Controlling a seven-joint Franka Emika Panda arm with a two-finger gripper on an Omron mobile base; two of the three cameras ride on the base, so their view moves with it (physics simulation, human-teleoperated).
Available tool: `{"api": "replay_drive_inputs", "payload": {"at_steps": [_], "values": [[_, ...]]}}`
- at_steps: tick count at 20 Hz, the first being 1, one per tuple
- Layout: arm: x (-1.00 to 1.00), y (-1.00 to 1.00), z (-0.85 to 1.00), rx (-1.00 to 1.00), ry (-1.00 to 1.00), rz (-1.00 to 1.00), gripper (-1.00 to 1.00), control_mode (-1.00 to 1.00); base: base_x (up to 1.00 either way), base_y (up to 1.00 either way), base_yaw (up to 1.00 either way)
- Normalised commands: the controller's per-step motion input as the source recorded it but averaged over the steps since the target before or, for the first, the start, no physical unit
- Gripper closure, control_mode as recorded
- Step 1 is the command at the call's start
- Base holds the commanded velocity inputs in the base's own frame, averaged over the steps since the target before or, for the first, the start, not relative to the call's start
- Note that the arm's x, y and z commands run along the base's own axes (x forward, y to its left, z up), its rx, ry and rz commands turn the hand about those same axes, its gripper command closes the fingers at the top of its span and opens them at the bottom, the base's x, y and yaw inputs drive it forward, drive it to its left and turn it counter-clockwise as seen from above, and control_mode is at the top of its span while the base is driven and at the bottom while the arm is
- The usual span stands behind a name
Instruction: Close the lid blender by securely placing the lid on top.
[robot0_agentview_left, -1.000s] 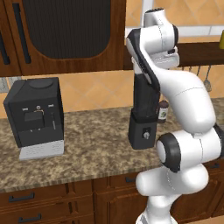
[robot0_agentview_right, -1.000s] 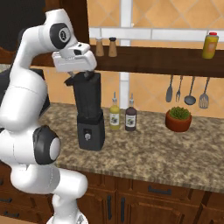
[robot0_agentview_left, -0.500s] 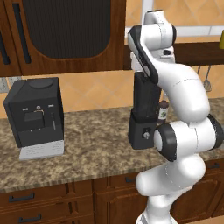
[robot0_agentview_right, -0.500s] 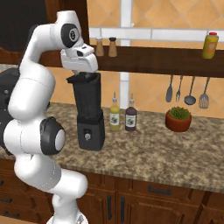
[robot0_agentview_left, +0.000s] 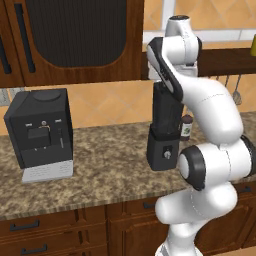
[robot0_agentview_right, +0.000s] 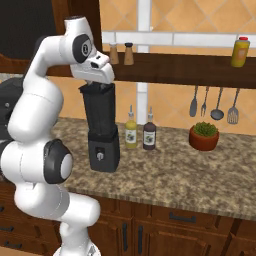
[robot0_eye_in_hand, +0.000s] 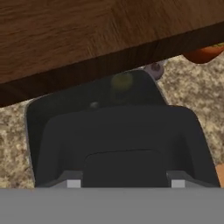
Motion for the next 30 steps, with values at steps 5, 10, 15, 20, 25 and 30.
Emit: {"api": "replay_drive_inputs", "payload": {"at_steps": [5, 10, 15, 20, 25, 30], "values": [[0.22, -0.03, -0.17, 0.0, -0.18, 0.21, 1.0, -1.0, 0.0, 0.0, 0.0], [0.34, -0.02, -0.33, -0.02, -0.13, 0.12, 1.0, -1.0, 0.0, 0.0, 0.0], [0.28, -0.02, -0.28, -0.03, -0.1, 0.19, 1.0, -1.0, 0.0, 0.0, 0.0], [0.06, -0.03, -0.21, -0.04, -0.06, 0.11, 1.0, -1.0, 0.0, 0.0, 0.0], [0.05, 0.0, -0.16, -0.07, -0.03, 0.01, -1.0, -1.0, 0.0, 0.0, 0.0], [0.02, 0.0, -0.11, -0.02, -0.02, 0.0, -1.0, -1.0, 0.0, 0.0, 0.0]]}}
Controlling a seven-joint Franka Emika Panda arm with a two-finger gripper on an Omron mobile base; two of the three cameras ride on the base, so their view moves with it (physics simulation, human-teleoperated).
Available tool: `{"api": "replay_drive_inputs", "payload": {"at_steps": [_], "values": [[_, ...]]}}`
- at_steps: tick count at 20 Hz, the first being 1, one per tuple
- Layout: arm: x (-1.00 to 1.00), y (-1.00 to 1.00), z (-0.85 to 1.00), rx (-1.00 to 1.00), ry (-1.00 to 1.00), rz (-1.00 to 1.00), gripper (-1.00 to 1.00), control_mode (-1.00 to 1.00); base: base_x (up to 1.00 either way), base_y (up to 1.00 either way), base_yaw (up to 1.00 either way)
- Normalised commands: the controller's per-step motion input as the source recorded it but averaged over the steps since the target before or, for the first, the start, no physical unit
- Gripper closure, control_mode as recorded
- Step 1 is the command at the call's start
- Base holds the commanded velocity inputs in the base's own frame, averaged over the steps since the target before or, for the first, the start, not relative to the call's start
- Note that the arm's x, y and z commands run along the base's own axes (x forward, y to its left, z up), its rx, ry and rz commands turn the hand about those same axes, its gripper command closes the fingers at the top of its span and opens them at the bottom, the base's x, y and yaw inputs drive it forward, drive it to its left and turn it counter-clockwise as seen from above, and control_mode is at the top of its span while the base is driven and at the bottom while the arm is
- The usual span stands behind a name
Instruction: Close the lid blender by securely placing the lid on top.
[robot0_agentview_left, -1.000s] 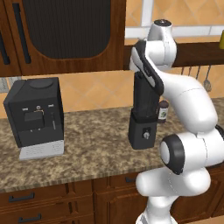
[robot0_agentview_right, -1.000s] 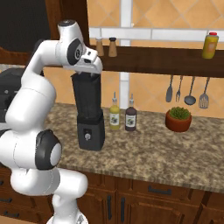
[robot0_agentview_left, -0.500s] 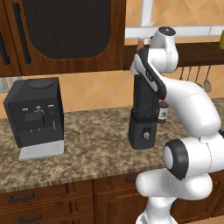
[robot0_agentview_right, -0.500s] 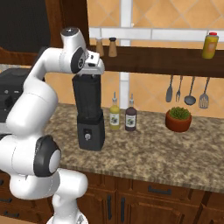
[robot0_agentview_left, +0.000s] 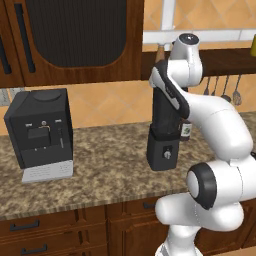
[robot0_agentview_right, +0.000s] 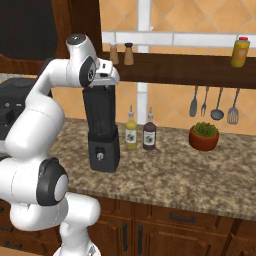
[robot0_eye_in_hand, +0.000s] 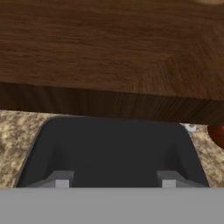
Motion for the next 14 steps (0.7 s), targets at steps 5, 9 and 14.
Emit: {"api": "replay_drive_inputs", "payload": {"at_steps": [5, 9, 14], "values": [[-0.09, 0.0, -0.02, 0.0, -0.01, 0.0, -1.0, -1.0, 0.0, 0.0, 0.0], [-0.18, 0.0, 0.0, 0.0, -0.03, 0.0, -1.0, -1.0, 0.0, 0.0, 0.0], [-0.32, 0.0, 0.0, 0.0, -0.04, -0.03, -1.0, -1.0, 0.0, 0.0, 0.0]]}}
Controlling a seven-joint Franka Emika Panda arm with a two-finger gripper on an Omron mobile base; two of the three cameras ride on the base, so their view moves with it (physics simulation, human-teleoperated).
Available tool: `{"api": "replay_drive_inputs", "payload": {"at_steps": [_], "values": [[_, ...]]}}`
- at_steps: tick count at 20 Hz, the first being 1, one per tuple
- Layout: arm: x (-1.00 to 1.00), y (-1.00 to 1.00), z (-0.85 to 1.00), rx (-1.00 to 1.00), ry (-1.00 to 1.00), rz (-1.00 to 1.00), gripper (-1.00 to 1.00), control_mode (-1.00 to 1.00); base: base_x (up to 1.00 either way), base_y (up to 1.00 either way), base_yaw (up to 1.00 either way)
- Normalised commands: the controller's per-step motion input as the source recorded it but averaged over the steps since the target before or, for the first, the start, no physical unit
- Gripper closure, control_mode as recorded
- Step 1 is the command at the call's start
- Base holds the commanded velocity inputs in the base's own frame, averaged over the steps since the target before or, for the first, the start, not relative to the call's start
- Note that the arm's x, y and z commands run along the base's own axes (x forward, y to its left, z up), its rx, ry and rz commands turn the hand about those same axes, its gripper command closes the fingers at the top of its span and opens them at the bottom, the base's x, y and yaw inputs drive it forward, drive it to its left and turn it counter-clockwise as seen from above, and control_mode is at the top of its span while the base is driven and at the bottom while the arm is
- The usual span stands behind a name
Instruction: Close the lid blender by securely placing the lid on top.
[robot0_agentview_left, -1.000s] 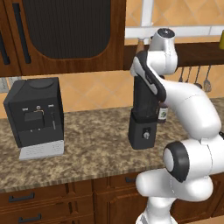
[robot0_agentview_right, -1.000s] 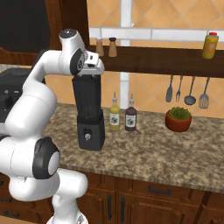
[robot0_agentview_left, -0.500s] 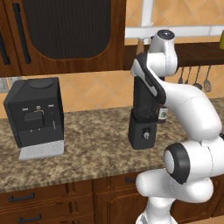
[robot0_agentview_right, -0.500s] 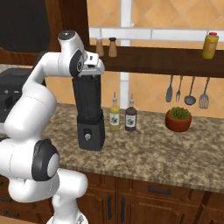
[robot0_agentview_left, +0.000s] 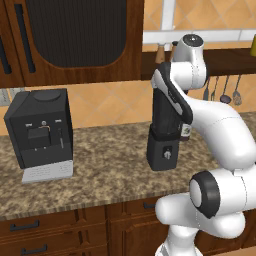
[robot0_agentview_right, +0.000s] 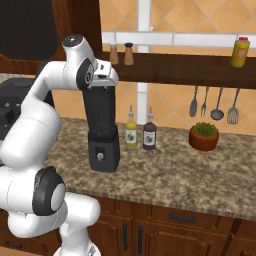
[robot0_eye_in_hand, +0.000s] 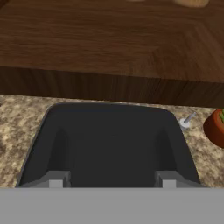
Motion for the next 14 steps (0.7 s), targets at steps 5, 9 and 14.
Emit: {"api": "replay_drive_inputs", "payload": {"at_steps": [5, 9, 14], "values": [[-0.42, 0.0, 0.02, -0.01, -0.24, -0.03, -1.0, -1.0, 0.0, 0.0, 0.0], [-0.32, 0.0, 0.0, -0.04, -0.22, 0.0, -1.0, -1.0, 0.0, 0.0, 0.0], [-0.77, 0.44, 0.1, -0.12, -0.18, 0.0, -1.0, -1.0, 0.0, 0.0, 0.0]]}}
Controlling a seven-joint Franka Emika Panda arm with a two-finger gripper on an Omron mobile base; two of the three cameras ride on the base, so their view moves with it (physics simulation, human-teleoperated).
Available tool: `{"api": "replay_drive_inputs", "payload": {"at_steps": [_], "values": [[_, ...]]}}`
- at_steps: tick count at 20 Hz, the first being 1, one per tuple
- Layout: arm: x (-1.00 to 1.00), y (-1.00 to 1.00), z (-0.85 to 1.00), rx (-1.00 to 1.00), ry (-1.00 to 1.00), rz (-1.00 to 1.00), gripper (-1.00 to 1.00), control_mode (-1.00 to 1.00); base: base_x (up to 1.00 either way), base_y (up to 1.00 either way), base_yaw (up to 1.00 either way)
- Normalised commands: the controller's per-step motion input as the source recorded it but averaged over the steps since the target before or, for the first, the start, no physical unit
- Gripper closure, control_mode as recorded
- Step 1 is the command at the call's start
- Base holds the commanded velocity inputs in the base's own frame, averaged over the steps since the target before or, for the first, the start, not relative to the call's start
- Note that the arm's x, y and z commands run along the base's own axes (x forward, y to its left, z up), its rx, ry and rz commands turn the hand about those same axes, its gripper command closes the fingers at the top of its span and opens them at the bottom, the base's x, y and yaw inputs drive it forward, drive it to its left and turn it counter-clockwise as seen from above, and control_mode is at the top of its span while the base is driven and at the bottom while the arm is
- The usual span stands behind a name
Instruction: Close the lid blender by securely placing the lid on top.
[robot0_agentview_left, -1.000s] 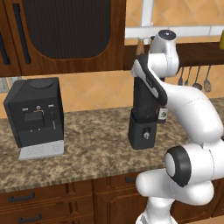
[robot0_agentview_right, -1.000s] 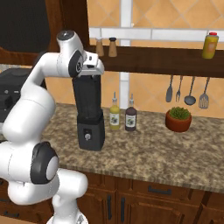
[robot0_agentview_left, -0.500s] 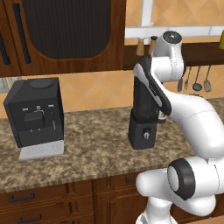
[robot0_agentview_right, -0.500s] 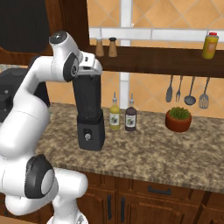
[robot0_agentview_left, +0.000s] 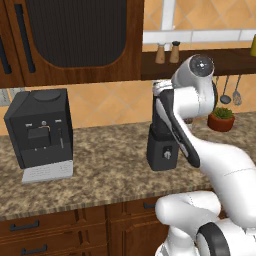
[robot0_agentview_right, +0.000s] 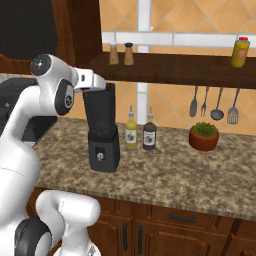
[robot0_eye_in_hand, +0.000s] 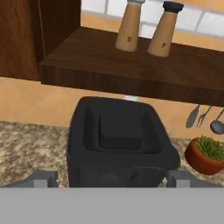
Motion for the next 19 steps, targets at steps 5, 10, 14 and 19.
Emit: {"api": "replay_drive_inputs", "payload": {"at_steps": [5, 10, 14, 19], "values": [[-1.0, 1.0, 0.05, -0.18, -0.02, -0.03, -1.0, -1.0, 0.0, 0.0, 0.0], [-1.0, 1.0, -0.46, -0.2, 0.13, -0.03, -1.0, -1.0, 0.0, 0.0, 0.0], [-0.65, 0.76, -0.39, -0.11, 0.18, 0.0, -1.0, -1.0, 0.0, 0.0, 0.0], [0.0, 0.0, 0.0, 0.01, 0.0, 0.0, -1.0, -1.0, 0.0, 0.0, 0.0]]}}
